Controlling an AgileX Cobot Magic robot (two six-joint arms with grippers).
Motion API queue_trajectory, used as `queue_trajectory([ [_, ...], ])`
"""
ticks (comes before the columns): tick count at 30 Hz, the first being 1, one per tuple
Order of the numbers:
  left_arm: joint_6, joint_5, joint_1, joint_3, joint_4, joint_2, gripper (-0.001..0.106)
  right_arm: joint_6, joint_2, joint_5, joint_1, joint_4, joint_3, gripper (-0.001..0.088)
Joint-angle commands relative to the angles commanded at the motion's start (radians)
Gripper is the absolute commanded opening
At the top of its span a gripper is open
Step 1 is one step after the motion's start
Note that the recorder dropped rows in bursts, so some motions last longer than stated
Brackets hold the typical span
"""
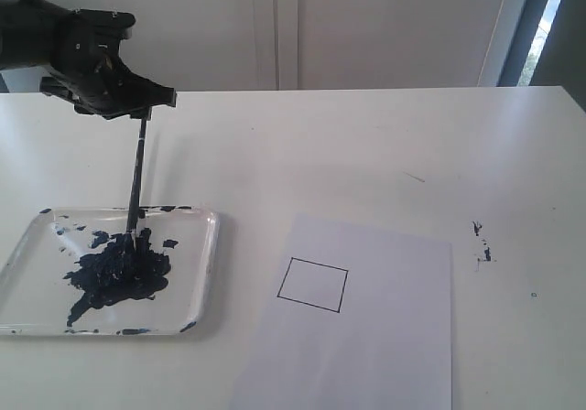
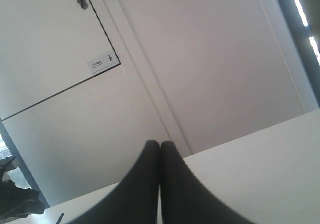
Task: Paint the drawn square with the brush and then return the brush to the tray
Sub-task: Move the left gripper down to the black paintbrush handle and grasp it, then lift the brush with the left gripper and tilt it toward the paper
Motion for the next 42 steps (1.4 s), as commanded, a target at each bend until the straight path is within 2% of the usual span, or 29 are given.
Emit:
queue_trajectory([
  [8, -0.017, 0.088, 0.0, -0.088, 0.002, 0.104, 0.056, 0.019, 0.0, 0.0, 0.0, 0.0, 0.0, 0.0],
  [15, -0.048, 0.053, 0.004, -0.098, 0.007, 0.162, 0.056, 0.019, 0.0, 0.0, 0.0, 0.0, 0.0, 0.0],
  [18, -0.045, 0.051, 0.015, -0.098, 0.006, 0.178, 0.056, 0.019, 0.0, 0.0, 0.023, 0.0, 0.0, 0.0],
  [20, -0.043, 0.049, 0.018, -0.1, 0.012, 0.178, 0.048, 0.019, 0.0, 0.0, 0.035, 0.0, 0.0, 0.0],
  [23, -0.015, 0.039, 0.018, -0.109, 0.012, 0.178, 0.027, 0.019, 0.0, -0.004, 0.037, 0.0, 0.0, 0.0],
  [25, -0.015, 0.036, 0.018, -0.109, 0.012, 0.178, 0.021, 0.019, 0.0, -0.012, 0.037, 0.0, 0.0, 0.0],
  [30, -0.017, 0.034, 0.018, -0.109, 0.008, 0.183, 0.022, 0.019, 0.0, -0.014, 0.037, 0.0, 0.0, 0.0],
  [35, -0.015, 0.032, 0.018, -0.109, 0.004, 0.185, 0.031, 0.019, 0.0, -0.014, 0.037, 0.0, 0.0, 0.0],
  [42, -0.011, 0.032, 0.018, -0.109, -0.006, 0.218, 0.029, 0.019, 0.0, -0.017, 0.037, 0.0, 0.0, 0.0],
])
